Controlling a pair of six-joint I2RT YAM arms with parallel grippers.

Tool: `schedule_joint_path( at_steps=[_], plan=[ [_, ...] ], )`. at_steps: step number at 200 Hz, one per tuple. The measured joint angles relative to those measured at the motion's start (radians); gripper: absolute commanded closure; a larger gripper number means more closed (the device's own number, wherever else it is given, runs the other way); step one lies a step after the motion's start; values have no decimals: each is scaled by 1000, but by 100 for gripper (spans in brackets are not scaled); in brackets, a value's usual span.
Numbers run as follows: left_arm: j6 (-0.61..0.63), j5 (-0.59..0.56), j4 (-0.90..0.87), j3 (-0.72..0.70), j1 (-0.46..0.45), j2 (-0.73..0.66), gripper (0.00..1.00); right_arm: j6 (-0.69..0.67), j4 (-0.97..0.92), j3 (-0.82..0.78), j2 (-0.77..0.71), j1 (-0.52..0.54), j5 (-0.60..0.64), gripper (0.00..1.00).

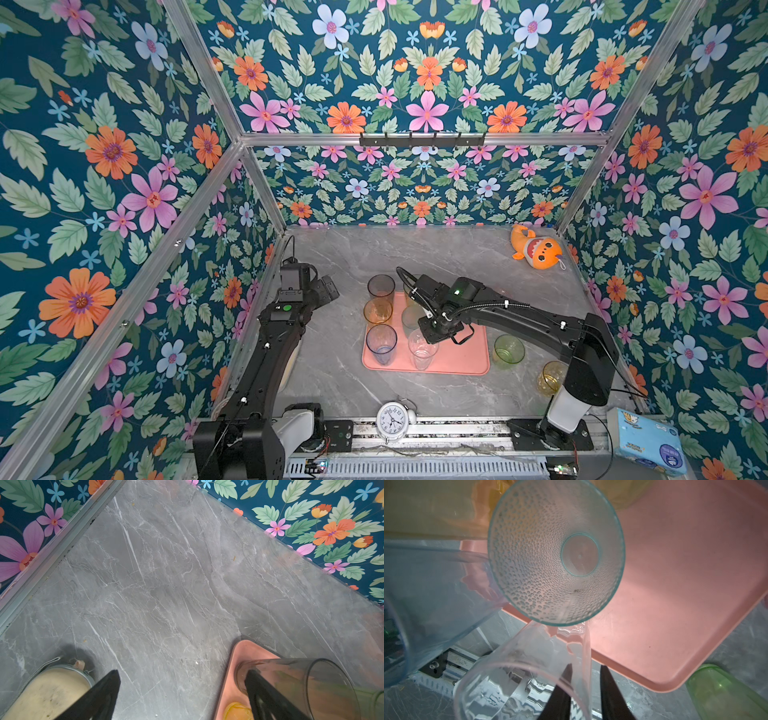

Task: Place the glasses into the tray
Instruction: Place the glass on the tray, then pick up the glass from the middle-right of the table.

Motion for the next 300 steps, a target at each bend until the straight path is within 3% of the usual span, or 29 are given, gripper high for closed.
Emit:
schedule_joint_path(
  at_steps=[65,161,239,300],
  plan=[
    [0,0,0,-2,0,0,3,-2,1,0,-58,0,-22,53],
    [0,0,2,4,1,-3,3,-57,-20,36,-251,-15,-26,46],
    [-21,-1,27,8,1,14,1,-62,-43,-37,-451,-175,90,45],
    [-24,-3,49,13,2,36,0,-34,-17,-206,-576,-395,149,43]
  ],
)
